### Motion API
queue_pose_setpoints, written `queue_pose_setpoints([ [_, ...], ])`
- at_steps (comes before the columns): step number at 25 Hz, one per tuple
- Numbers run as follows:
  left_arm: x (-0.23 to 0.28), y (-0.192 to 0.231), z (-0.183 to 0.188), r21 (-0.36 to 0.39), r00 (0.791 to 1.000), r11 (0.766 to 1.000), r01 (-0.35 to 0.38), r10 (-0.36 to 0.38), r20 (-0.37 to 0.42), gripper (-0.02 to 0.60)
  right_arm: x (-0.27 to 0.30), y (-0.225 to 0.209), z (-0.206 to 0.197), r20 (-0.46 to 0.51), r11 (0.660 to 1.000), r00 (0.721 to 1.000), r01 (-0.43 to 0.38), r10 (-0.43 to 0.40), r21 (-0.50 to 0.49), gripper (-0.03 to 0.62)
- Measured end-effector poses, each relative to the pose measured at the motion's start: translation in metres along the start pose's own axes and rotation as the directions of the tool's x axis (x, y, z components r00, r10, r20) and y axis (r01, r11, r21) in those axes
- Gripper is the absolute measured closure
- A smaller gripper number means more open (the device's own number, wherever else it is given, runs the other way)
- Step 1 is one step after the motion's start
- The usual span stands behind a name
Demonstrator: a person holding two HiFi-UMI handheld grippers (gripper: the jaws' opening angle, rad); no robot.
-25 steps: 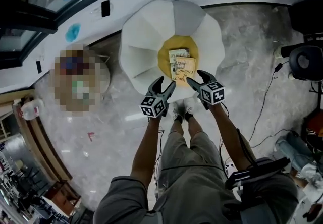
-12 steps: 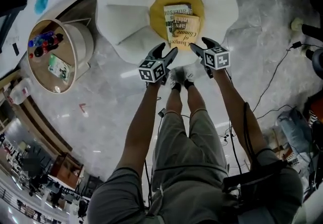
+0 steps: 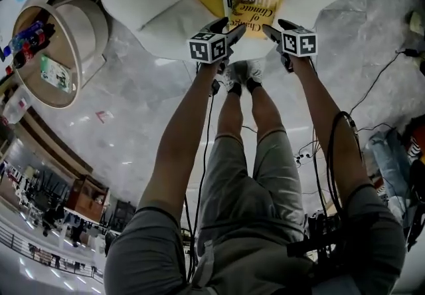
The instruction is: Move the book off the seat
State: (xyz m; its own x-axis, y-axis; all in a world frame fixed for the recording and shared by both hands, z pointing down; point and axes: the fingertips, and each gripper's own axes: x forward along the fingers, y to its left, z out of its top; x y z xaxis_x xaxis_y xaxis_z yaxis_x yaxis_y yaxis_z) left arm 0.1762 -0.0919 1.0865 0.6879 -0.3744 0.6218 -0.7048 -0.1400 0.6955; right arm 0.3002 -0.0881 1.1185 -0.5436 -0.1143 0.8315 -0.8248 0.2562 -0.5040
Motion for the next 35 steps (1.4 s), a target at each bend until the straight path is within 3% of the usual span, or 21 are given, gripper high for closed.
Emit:
queue_pose_setpoints([
  [10, 0.047, 0.038, -0.038, 0.026, 0.982, 0.999, 0.024, -0.019, -0.188, 0.285, 0.053, -0.028, -0.027, -0.105, 1.0, 0.994, -0.012, 0.014, 0.015, 0.287],
  [14, 0.067, 0.051, -0.052, 0.042, 0.957, 0.999, 0.034, -0.02, -0.288, 0.284, 0.071, -0.026, -0.042, -0.166, 0.998, 0.984, -0.063, 0.066, 0.025, 0.258],
  [17, 0.072, 0.055, -0.054, 0.072, 0.937, 0.997, 0.035, -0.007, -0.349, 0.284, 0.08, -0.024, -0.055, -0.201, 0.992, 0.975, -0.082, 0.099, 0.092, 0.255],
  [21, 0.074, 0.048, -0.056, 0.077, 0.926, 0.996, 0.054, -0.021, -0.377, 0.284, 0.078, -0.025, -0.053, -0.111, 0.965, 0.983, -0.117, 0.146, 0.235, 0.255],
  [24, 0.071, 0.047, -0.057, 0.087, 0.921, 0.994, 0.064, -0.025, -0.389, 0.284, 0.071, -0.023, -0.045, -0.035, 0.948, 0.986, -0.144, 0.161, 0.283, 0.258],
  [25, 0.07, 0.049, -0.055, 0.085, 0.923, 0.995, 0.06, -0.023, -0.383, 0.284, 0.067, -0.021, -0.039, 0.004, 0.943, 0.986, -0.163, 0.169, 0.291, 0.27],
  [26, 0.069, 0.05, -0.052, 0.081, 0.928, 0.995, 0.056, -0.023, -0.371, 0.284, 0.061, -0.019, -0.033, 0.045, 0.938, 0.982, -0.187, 0.182, 0.292, 0.331],
  [28, 0.068, 0.049, -0.049, 0.071, 0.935, 0.996, 0.056, -0.027, -0.354, 0.284, 0.046, -0.015, -0.025, 0.121, 0.922, 0.964, -0.261, 0.235, 0.285, 0.39],
  [31, 0.066, 0.048, -0.048, 0.048, 0.933, 0.996, 0.069, -0.047, -0.356, 0.284, 0.028, -0.002, -0.022, 0.201, 0.873, 0.914, -0.399, 0.352, 0.282, 0.428],
  [32, 0.065, 0.048, -0.049, 0.028, 0.931, 0.996, 0.079, -0.064, -0.36, 0.284, 0.027, -0.001, -0.024, 0.196, 0.874, 0.909, -0.409, 0.367, 0.263, 0.427],
  [33, 0.065, 0.047, -0.05, 0.007, 0.926, 0.996, 0.093, -0.083, -0.369, 0.281, 0.029, 0.001, -0.026, 0.172, 0.885, 0.914, -0.4, 0.368, 0.237, 0.385],
  [34, 0.065, 0.047, -0.051, -0.008, 0.919, 0.994, 0.107, -0.102, -0.38, 0.281, 0.034, 0.002, -0.029, 0.138, 0.9, 0.923, -0.381, 0.359, 0.212, 0.302],
  [35, 0.065, 0.047, -0.051, -0.016, 0.914, 0.993, 0.119, -0.116, -0.389, 0.281, 0.04, 0.003, -0.032, 0.109, 0.912, 0.932, -0.361, 0.346, 0.196, 0.274],
])
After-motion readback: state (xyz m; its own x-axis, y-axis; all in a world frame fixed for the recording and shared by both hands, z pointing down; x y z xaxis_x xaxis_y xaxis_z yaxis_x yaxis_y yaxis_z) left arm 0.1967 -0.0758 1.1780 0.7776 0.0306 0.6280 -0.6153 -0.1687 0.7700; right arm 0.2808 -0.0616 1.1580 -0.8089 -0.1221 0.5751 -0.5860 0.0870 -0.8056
